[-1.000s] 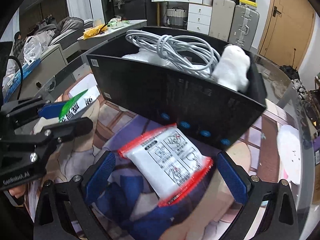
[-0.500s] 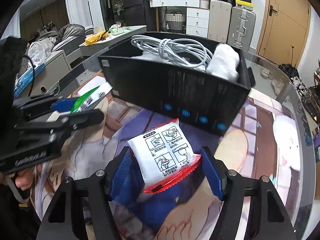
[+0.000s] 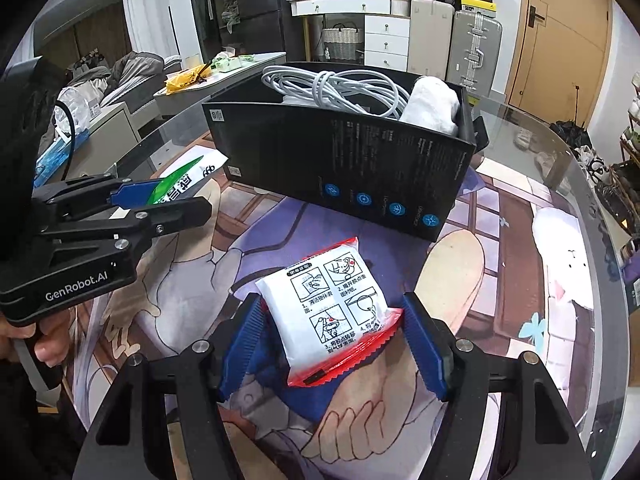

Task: Organize soft objects
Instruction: 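Carry both packets above the black box with both tools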

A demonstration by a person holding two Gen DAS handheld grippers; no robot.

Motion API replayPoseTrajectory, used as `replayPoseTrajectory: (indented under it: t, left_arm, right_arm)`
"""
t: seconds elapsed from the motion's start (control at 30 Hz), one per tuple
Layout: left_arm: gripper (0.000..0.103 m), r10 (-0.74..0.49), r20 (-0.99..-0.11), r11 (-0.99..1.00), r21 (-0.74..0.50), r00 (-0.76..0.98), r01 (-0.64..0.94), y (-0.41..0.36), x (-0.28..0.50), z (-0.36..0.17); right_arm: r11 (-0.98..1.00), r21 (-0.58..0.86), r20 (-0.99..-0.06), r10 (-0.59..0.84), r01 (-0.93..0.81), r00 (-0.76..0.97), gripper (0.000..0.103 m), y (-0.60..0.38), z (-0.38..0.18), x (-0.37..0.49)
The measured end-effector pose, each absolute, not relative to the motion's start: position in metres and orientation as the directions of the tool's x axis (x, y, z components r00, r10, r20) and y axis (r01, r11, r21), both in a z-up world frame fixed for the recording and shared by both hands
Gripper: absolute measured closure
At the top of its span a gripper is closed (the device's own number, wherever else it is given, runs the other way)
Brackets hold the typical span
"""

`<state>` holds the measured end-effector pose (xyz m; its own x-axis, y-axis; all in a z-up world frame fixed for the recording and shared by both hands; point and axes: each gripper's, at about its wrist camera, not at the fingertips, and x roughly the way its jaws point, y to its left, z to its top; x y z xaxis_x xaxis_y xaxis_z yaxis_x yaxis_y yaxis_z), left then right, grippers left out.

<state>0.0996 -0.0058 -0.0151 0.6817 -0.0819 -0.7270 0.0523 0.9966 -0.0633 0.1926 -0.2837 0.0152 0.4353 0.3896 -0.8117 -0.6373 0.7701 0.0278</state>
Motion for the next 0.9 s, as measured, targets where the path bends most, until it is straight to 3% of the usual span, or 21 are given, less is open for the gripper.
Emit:
replayPoseTrajectory:
  t: [0.53, 0.9]
  left_arm:
    - [0.067, -0.085, -0.703, 0.996, -0.060, 0.706, 0.061, -0.008, 0.084, -0.005]
    - [0.067, -0.090, -0.653, 0.996, -0.056, 0.752, 0.070, -0.011, 0.069, 0.021]
  right_arm:
    - [0.785, 0.075, -0.780, 0.431, -0.615, 0.455, 0.033, -0.310, 0.026, 0.193]
    - [0.786, 0.076, -0.691, 0.485, -0.614, 0.535, 0.033, -0.314, 0.066, 0.178]
